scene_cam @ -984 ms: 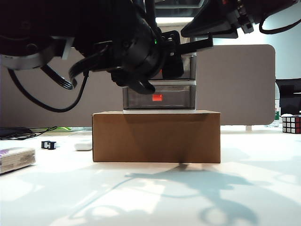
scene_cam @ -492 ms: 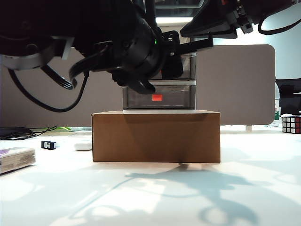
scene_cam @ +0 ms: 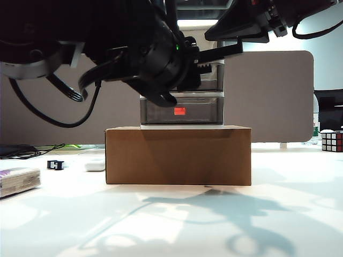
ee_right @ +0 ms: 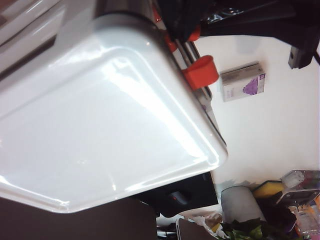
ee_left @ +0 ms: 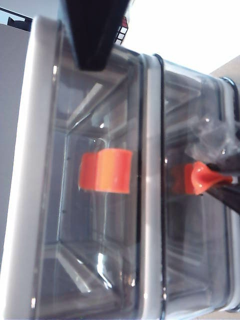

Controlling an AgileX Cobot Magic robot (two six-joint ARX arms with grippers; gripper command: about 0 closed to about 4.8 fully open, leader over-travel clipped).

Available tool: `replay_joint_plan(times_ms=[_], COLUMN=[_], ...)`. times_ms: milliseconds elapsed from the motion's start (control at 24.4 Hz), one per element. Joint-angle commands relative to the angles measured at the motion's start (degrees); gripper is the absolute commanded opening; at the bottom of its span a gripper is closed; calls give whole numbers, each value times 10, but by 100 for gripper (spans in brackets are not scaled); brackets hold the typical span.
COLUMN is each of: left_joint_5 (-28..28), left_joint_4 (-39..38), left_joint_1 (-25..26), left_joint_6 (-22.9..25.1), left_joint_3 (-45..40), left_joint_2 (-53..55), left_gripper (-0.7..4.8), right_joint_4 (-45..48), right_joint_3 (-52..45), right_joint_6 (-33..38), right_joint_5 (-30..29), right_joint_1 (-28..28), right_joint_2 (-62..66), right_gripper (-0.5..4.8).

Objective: Open the second layer of the drawer on the table, pick up a pack of napkins on the table and put it in, and finally close the drawer.

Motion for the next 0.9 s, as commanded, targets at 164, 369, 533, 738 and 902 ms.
replay_joint_plan(times_ms=[164, 369, 533, 738, 902], left_joint_5=[-54, -94, -131, -156, -169], left_joint_4=[3, -8, -2, -2, -3], left_joint_1=[-41, -75, -109, -147, -163], left_joint_6=[7, 18, 17, 6, 6], left_joint_3=[2, 1, -17, -49, -60], left_joint_2=[-2, -2, -5, -25, -42], left_gripper=[-6, -6, -6, -6, -6], right_joint_4=[14, 14, 14, 16, 16], right_joint_3=[3, 4, 7, 8, 8], right_joint_6=[-2, -2, -2, -2, -2], right_joint_5=[21, 21, 21, 21, 21], right_joint_1=[1, 1, 1, 1, 1], right_joint_2=[7, 12, 13, 13, 13], right_gripper=[-5, -5, -5, -5, -5])
